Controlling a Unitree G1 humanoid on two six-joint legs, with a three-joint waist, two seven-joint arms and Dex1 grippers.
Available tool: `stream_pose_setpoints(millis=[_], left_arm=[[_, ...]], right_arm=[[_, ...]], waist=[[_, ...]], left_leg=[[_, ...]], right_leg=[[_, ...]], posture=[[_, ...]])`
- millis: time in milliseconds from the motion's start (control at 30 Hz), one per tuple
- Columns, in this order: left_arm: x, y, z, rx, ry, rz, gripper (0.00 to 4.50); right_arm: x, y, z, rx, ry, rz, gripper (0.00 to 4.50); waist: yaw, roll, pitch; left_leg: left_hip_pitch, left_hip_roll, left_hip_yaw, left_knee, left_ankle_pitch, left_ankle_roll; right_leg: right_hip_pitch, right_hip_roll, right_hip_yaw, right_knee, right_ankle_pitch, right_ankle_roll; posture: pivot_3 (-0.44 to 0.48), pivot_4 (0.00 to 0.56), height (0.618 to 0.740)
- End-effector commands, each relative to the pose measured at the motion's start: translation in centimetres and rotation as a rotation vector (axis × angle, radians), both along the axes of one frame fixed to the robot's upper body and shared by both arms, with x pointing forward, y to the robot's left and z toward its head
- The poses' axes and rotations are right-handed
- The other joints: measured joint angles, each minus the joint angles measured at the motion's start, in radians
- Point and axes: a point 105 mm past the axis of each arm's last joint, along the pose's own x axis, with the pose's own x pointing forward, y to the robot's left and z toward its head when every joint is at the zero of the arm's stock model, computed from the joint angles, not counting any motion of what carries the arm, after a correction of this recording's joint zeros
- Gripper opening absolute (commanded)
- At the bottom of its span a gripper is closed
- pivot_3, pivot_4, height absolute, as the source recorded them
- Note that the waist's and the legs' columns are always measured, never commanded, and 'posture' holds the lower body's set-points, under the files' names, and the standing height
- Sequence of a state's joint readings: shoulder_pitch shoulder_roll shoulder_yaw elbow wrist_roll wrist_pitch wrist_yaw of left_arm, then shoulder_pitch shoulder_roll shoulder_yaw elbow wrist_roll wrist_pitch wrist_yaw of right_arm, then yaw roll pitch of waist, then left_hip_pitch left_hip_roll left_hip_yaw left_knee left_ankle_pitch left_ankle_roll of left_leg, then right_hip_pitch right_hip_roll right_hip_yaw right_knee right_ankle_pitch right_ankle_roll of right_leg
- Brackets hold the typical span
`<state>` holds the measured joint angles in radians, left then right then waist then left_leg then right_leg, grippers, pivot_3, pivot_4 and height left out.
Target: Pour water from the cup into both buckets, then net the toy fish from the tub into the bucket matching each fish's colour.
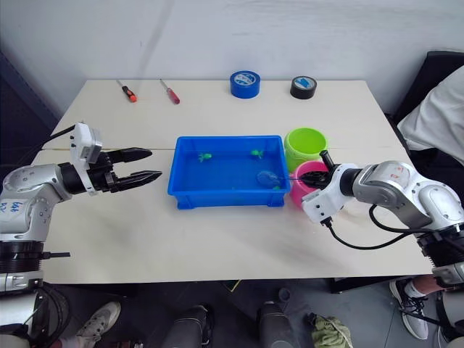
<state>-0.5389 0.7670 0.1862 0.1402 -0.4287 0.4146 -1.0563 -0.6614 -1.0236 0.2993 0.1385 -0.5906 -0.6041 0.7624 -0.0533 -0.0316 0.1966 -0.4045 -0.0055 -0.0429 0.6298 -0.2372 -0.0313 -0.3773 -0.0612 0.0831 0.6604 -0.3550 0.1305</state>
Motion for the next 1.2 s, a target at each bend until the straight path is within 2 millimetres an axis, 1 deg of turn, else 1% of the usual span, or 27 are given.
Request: stream_pose_setpoints(millis=[33,100,167,300,400,533,667,767,867,933,1100,1200], left_arm=[[-0.4,0.4,1.4,-0.002,-0.053,0.007,3.58],[-0.4,0.3,1.3,-0.004,-0.053,0.008,3.58],[-0.4,0.3,1.2,-0.004,-0.052,0.009,3.58],[-0.4,0.3,1.3,-0.007,-0.055,0.012,3.58],[-0.5,0.4,1.3,-0.006,-0.055,0.016,3.58],[-0.7,0.4,1.2,-0.009,-0.055,0.021,3.58],[-0.8,0.5,1.2,-0.011,-0.055,0.027,3.58],[-0.8,0.5,1.1,-0.012,-0.053,0.028,3.58],[-0.8,0.4,1.1,-0.013,-0.052,0.026,3.58],[-0.7,0.4,1.1,-0.014,-0.052,0.025,3.58],[-0.8,0.5,1.2,-0.010,-0.053,0.026,3.58],[-0.8,0.6,1.3,-0.006,-0.055,0.029,3.58]], right_arm=[[0.3,0.0,3.1,0.025,-0.083,-0.009,0.00],[0.9,0.2,3.6,0.018,-0.124,-0.007,0.00],[1.4,0.5,3.1,-0.027,-0.146,0.016,0.00],[1.6,0.2,2.0,-0.088,-0.123,0.035,0.00],[1.0,0.3,1.4,-0.099,-0.057,0.057,0.00],[0.6,0.8,1.3,-0.121,-0.041,0.085,0.00],[-0.4,0.3,0.9,-0.105,0.066,0.026,0.00],[-1.6,1.3,0.6,0.067,0.251,-0.058,0.00],[-2.8,2.9,0.3,0.289,0.457,-0.149,0.00],[-2.9,3.4,0.1,0.442,0.572,-0.241,0.00],[-2.1,3.1,-0.4,0.755,0.793,-0.483,0.00],[-2.3,3.3,-0.4,0.791,0.841,-0.511,0.00]], waist=[[-0.001,0.000,0.000],[-0.004,0.001,0.001],[-0.004,0.001,0.001],[-0.002,0.001,0.001],[0.000,0.002,0.001],[-0.001,0.002,0.001],[-0.003,0.002,0.001],[-0.002,0.002,0.001],[-0.002,0.002,0.001],[-0.002,0.002,0.001],[0.007,0.002,0.001],[0.011,0.002,0.001]], left_leg=[[0.000,0.000,0.000,0.000,0.000,0.000],[0.000,0.000,0.000,0.000,0.000,0.000],[0.000,0.000,0.000,0.000,0.000,0.000],[0.000,0.000,0.000,-0.001,0.000,0.000],[0.000,0.000,0.000,0.000,0.000,0.000],[0.000,0.000,0.000,0.000,0.000,0.000],[0.000,0.001,0.000,0.000,0.000,0.000],[0.000,0.001,-0.001,0.000,0.000,-0.001],[0.000,0.002,-0.002,0.000,0.000,-0.001],[0.001,0.002,-0.002,0.000,-0.001,-0.001],[0.000,0.002,-0.003,0.000,-0.001,-0.002],[0.000,0.002,-0.003,-0.001,-0.001,-0.002]], right_leg=[[0.000,0.000,0.000,0.000,0.000,0.000],[0.000,0.000,0.000,0.000,0.000,0.000],[-0.001,0.000,0.001,0.000,0.000,0.000],[-0.001,0.000,0.000,0.000,0.000,0.000],[-0.001,0.000,0.000,0.000,0.000,0.000],[-0.001,0.000,0.000,0.000,0.000,0.000],[-0.001,0.000,0.000,0.000,0.000,0.000],[0.000,-0.001,0.000,0.000,0.000,0.000],[0.001,-0.001,0.000,0.000,0.000,0.000],[0.001,-0.002,0.000,0.000,0.000,0.000],[0.000,-0.002,-0.001,-0.001,0.000,-0.001],[0.000,-0.003,-0.001,-0.002,0.000,-0.001]], posture=[[0.000,0.150,0.734],[0.000,0.150,0.734],[0.000,0.150,0.734],[0.000,0.150,0.734],[0.000,0.150,0.734],[0.000,0.150,0.734],[0.000,0.150,0.734],[0.000,0.150,0.734],[0.000,0.150,0.734],[0.000,0.150,0.734],[0.000,0.150,0.734],[0.000,0.150,0.734]])
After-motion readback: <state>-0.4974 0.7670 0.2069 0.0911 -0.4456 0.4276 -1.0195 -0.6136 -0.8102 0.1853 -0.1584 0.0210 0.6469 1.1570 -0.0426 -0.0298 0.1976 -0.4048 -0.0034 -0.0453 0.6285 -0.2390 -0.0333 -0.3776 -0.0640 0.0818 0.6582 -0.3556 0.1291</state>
